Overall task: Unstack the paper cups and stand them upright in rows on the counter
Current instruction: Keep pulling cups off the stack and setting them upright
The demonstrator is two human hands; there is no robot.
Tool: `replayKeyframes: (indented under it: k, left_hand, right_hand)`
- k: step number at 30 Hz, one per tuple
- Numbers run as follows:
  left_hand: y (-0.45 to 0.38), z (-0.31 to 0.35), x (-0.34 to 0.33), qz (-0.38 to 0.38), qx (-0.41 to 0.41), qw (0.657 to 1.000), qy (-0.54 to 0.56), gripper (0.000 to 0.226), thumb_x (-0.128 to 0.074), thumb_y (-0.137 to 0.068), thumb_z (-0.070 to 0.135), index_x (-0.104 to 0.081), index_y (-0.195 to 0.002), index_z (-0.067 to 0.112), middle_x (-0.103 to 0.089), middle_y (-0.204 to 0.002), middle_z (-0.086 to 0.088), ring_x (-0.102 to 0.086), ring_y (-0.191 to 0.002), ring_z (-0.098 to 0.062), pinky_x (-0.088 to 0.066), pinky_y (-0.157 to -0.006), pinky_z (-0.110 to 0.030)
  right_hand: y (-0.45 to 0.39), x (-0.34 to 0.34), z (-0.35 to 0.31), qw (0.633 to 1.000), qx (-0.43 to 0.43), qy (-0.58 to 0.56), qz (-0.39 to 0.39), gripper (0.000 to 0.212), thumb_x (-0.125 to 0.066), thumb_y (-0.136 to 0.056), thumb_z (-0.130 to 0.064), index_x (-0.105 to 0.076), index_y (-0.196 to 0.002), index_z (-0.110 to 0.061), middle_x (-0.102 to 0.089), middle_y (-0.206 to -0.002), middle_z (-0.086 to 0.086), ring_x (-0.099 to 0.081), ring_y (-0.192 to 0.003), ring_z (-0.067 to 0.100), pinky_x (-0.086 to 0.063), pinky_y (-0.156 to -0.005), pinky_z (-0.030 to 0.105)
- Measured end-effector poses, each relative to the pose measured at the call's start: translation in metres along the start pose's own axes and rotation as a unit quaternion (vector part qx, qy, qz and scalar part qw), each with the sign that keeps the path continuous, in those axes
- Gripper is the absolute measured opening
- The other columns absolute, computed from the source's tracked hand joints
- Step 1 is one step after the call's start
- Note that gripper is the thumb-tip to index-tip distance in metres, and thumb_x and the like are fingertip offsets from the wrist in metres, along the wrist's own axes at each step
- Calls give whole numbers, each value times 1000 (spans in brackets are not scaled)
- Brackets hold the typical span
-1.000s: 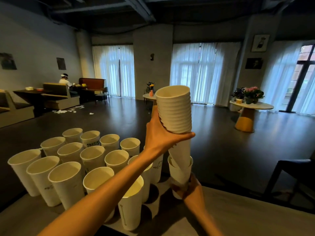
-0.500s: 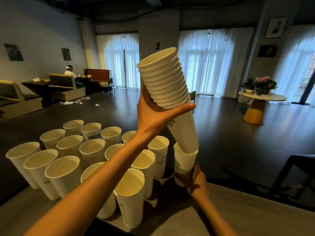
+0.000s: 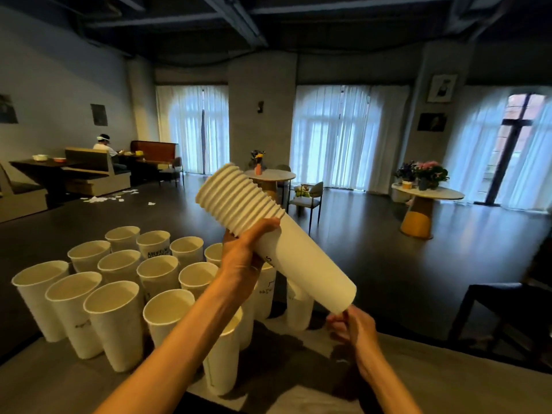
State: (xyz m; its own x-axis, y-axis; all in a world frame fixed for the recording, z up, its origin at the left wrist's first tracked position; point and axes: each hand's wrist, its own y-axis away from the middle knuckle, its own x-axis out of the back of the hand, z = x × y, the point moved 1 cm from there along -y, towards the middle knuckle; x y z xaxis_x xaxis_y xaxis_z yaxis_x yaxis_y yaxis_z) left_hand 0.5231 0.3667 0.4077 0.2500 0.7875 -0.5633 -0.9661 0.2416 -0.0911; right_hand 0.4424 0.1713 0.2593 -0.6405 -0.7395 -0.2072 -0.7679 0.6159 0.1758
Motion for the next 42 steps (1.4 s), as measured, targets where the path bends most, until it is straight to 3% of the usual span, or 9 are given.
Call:
replayKeyframes:
  k: [3,5,8,13,19,25,29,32,42]
  left_hand:
    - [21,-23,-6,-9,35,999,7,83,-88,-29,20,-59,-107,18,-65,-111,-9,-62,-101,-25,-55,-85,-42]
    - [32,-31,-9,-10,53,998,18,100,-87,-26,26,-59,-121,11,-66,-114,-12,-61,-103,-27,-55,-81,-41]
    - [41,-34,-10,-10,53,998,45,107,-90,-28,24,-55,-128,13,-65,-120,-13,-62,-107,-27,-54,-73,-38]
    - [53,-31,-7,-8,38,999,32,80,-88,-28,24,-58,-101,21,-66,-103,-6,-62,-97,-24,-55,-76,-39]
    - [54,-20,1,13,-18,999,-27,85,-89,-42,26,-58,-121,15,-69,-110,-11,-68,-93,-23,-55,-67,-33]
    - [42,-14,17,45,-43,996,-71,98,-90,-25,42,-64,-116,18,-73,-108,-6,-70,-98,-23,-59,-80,-45]
    - [27,-3,27,68,-75,993,-59,91,-92,-30,39,-65,-114,17,-73,-106,-6,-70,-98,-24,-59,-88,-50]
    - [14,10,34,70,-66,995,11,86,-92,-33,33,-64,-113,17,-72,-105,-9,-69,-98,-26,-60,-84,-48]
    - [-10,31,60,49,-90,993,55,90,-95,-42,29,-60,-123,12,-68,-94,-5,-67,-90,-21,-58,-64,-33]
  right_hand:
    - [39,3,-34,980,-92,-111,-140,53,-46,-92,-61,-64,-112,-16,-68,-109,28,-66,-96,44,-54,-75,45]
    - [56,9,-46,961,-123,-149,-199,69,-50,-85,-70,-65,-117,-11,-66,-113,31,-66,-82,42,-53,-63,39]
    - [69,20,-50,945,-124,-159,-257,65,-58,-87,-59,-54,-133,-13,-58,-114,34,-60,-55,27,-49,-39,26]
    - [79,22,-45,948,-82,-107,-289,87,-86,-63,-54,-48,-131,-15,-65,-109,31,-60,-65,29,-53,-45,28]
    - [76,12,-41,955,115,167,-218,98,-85,-36,-72,-58,-120,-29,-59,-121,3,-61,-109,21,-56,-72,24]
    - [63,0,-20,908,217,320,-163,78,-94,-54,-36,-53,-119,-42,-58,-120,-22,-55,-113,-1,-51,-86,21]
    - [44,-13,17,920,188,332,-93,75,-92,-58,-19,-49,-117,-38,-56,-116,-17,-53,-117,7,-47,-101,35]
    - [30,-26,44,940,117,312,-74,100,-94,-54,-16,-39,-137,-28,-53,-131,-7,-47,-130,19,-41,-108,44]
    - [-11,-64,87,958,16,279,-66,126,-99,-36,-22,-33,-144,-29,-52,-138,-4,-46,-133,23,-40,-110,49]
